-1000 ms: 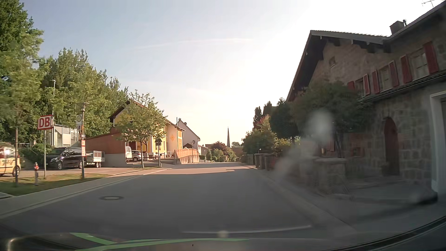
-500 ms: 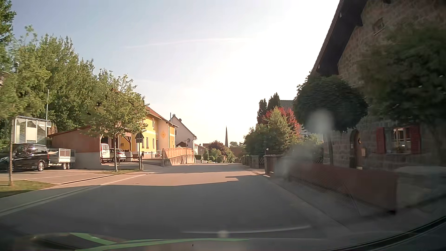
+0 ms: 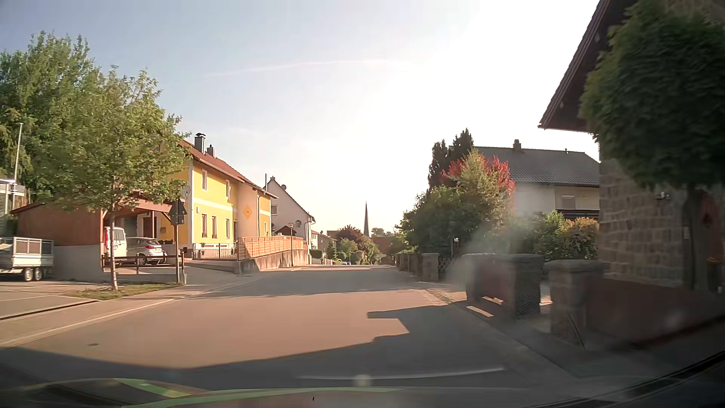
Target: Follow the waypoints while adhering to traffic rules and regulations
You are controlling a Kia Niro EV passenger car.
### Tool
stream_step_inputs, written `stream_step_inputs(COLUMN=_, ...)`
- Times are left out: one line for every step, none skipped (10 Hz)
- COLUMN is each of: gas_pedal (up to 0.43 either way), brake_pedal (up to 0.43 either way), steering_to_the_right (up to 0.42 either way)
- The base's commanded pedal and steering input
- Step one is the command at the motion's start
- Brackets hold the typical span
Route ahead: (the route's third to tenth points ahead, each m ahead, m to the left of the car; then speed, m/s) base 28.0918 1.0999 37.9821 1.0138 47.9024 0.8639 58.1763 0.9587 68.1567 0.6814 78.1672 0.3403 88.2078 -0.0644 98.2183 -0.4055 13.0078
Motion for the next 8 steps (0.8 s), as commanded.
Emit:
stream_step_inputs(gas_pedal=0.087, brake_pedal=0.000, steering_to_the_right=0.000)
stream_step_inputs(gas_pedal=0.087, brake_pedal=0.000, steering_to_the_right=0.000)
stream_step_inputs(gas_pedal=0.079, brake_pedal=0.000, steering_to_the_right=0.000)
stream_step_inputs(gas_pedal=0.079, brake_pedal=0.000, steering_to_the_right=0.000)
stream_step_inputs(gas_pedal=0.079, brake_pedal=0.000, steering_to_the_right=0.001)
stream_step_inputs(gas_pedal=0.067, brake_pedal=0.000, steering_to_the_right=0.001)
stream_step_inputs(gas_pedal=0.067, brake_pedal=0.000, steering_to_the_right=0.000)
stream_step_inputs(gas_pedal=0.067, brake_pedal=0.000, steering_to_the_right=0.001)
